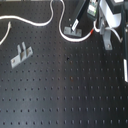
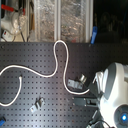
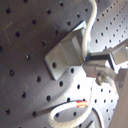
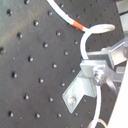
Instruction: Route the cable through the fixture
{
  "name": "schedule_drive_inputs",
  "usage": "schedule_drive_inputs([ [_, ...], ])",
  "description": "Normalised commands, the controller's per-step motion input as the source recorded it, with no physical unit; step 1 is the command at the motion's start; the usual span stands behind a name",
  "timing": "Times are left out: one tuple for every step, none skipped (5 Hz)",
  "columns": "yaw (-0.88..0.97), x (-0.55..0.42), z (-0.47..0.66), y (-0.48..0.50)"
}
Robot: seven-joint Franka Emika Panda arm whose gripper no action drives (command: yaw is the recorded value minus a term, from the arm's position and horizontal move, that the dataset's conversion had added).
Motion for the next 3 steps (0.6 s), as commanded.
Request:
schedule_drive_inputs([
  [-0.05, 0.083, 0.31, 0.127],
  [-0.04, 0.090, 0.28, 0.217],
  [-0.08, 0.050, 0.19, 0.360],
])
